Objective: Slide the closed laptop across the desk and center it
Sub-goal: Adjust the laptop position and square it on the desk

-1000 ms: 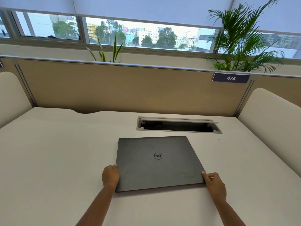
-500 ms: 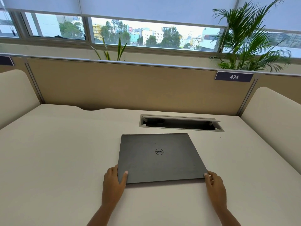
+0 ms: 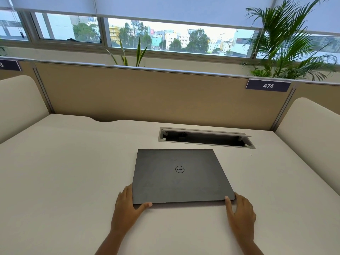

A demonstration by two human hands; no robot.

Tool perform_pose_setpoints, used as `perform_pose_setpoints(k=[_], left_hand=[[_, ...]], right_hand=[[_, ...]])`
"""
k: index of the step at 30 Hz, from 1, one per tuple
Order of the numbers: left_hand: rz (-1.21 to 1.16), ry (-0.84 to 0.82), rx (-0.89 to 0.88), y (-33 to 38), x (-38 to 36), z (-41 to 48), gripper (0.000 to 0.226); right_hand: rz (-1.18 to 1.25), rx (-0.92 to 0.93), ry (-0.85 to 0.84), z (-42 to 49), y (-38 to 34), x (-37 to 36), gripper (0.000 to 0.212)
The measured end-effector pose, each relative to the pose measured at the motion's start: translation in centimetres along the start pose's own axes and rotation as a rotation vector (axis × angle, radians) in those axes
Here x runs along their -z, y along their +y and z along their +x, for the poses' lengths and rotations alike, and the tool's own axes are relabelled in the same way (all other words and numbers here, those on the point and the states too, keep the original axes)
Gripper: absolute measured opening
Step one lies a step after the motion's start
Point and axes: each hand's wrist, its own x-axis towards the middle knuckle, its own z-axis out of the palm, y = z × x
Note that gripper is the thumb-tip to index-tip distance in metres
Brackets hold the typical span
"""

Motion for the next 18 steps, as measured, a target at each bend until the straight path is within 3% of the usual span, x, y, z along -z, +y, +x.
perform_pose_setpoints(k=[18], left_hand=[[-0.031, 0.04, -0.042, -0.4, -0.04, 0.46, 0.076]], right_hand=[[0.019, 0.037, -0.044, 0.53, 0.58, 0.03, 0.034]])
